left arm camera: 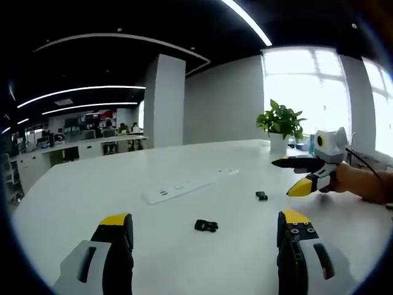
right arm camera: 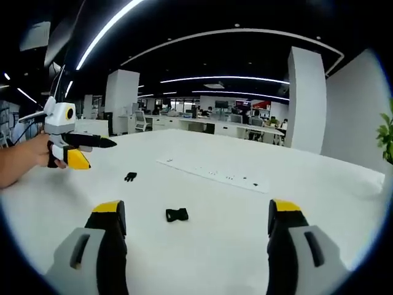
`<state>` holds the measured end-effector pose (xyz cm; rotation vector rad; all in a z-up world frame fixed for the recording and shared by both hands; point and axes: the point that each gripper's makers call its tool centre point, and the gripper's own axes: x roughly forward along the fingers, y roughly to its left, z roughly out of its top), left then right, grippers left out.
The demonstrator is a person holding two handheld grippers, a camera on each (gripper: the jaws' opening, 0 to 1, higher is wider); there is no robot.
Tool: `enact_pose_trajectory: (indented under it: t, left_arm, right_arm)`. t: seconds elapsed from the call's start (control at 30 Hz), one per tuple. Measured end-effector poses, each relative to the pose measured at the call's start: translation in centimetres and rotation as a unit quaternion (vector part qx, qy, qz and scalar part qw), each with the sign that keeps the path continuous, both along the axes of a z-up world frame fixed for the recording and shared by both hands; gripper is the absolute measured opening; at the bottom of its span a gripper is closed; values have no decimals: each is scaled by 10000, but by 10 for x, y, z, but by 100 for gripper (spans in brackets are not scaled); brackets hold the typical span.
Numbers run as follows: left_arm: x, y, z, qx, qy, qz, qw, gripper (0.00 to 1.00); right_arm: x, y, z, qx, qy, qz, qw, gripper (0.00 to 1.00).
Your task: Snap the two parts of the plastic buckle together until the buckle closes and remains connected.
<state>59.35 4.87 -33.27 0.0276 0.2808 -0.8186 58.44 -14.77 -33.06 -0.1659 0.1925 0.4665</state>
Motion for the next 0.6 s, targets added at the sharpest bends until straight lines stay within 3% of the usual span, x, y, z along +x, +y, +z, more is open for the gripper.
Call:
enact_pose_trajectory:
  t: [0.13,0.3,0.4,0.6]
  left_arm:
    - [6,-1,2,11,-20,-33,10000,100]
    - [17,0,4,91,-73,-83,9999,100]
    - [22,-3,6,23,-84,-78,9999,100]
    - [27,-10,-2,136,-59,-121,9998,100]
  right_arm:
    - [1,9,-3,-338,-37,289,9990,95]
    - [0,15,-7,-396,-12,431,9983,94]
    - [4,12,-10,-394,47,427,9983,88]
    - [16,6,-12,-342,123,319,9988,84]
